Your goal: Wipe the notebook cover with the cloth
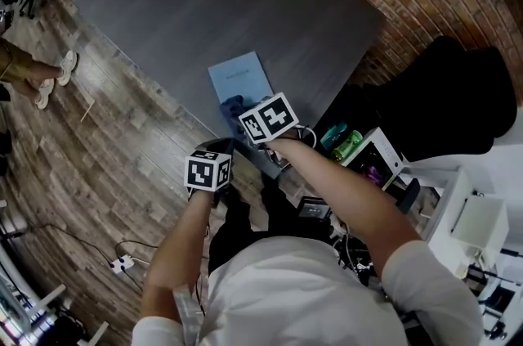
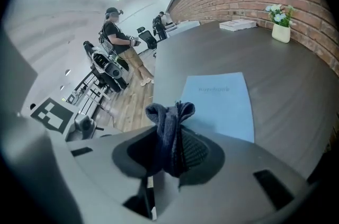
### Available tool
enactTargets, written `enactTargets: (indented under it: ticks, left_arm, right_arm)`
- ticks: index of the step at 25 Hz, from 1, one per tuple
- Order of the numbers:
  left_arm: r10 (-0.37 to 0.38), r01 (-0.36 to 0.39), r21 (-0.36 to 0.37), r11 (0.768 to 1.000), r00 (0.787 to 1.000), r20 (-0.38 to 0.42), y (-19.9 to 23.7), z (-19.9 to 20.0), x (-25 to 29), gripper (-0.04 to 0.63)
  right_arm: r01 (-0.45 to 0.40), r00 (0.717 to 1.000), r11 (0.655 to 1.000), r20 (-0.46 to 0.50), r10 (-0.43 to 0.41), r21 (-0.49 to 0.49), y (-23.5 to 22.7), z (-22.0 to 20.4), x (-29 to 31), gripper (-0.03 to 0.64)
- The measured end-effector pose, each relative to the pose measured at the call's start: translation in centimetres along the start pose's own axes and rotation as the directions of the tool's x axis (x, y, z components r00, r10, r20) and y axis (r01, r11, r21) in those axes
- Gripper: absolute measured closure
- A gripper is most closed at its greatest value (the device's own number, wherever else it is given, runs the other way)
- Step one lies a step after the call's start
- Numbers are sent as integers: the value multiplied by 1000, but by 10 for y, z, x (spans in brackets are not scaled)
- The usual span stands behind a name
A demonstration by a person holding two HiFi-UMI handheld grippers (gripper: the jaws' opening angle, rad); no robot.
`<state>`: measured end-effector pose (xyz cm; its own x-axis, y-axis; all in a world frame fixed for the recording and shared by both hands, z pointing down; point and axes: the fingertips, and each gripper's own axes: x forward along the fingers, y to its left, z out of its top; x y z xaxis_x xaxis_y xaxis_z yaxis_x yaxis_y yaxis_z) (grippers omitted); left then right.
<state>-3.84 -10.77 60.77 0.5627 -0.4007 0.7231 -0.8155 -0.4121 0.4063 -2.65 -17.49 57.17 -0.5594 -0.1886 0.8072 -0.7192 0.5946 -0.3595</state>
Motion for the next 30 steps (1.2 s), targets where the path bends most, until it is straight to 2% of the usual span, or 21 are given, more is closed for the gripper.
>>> enactTargets:
  ticks: [9, 15, 30]
  left_arm:
    - [-2, 3, 27, 1000, 998, -68, -1, -13, 16, 591]
    - [-19, 19, -5, 1000, 995, -93, 0, -14, 16, 591]
    - [-21, 19, -26, 999, 997, -71, 1, -13, 16, 591]
  right_arm:
    - [-4, 1000, 999, -25, 6, 48, -5, -15, 15, 505]
    - [4, 999, 998, -34, -2, 58, -13, -18, 13, 505]
    - [74, 997, 994, -34, -71, 81, -63, -31, -14, 503]
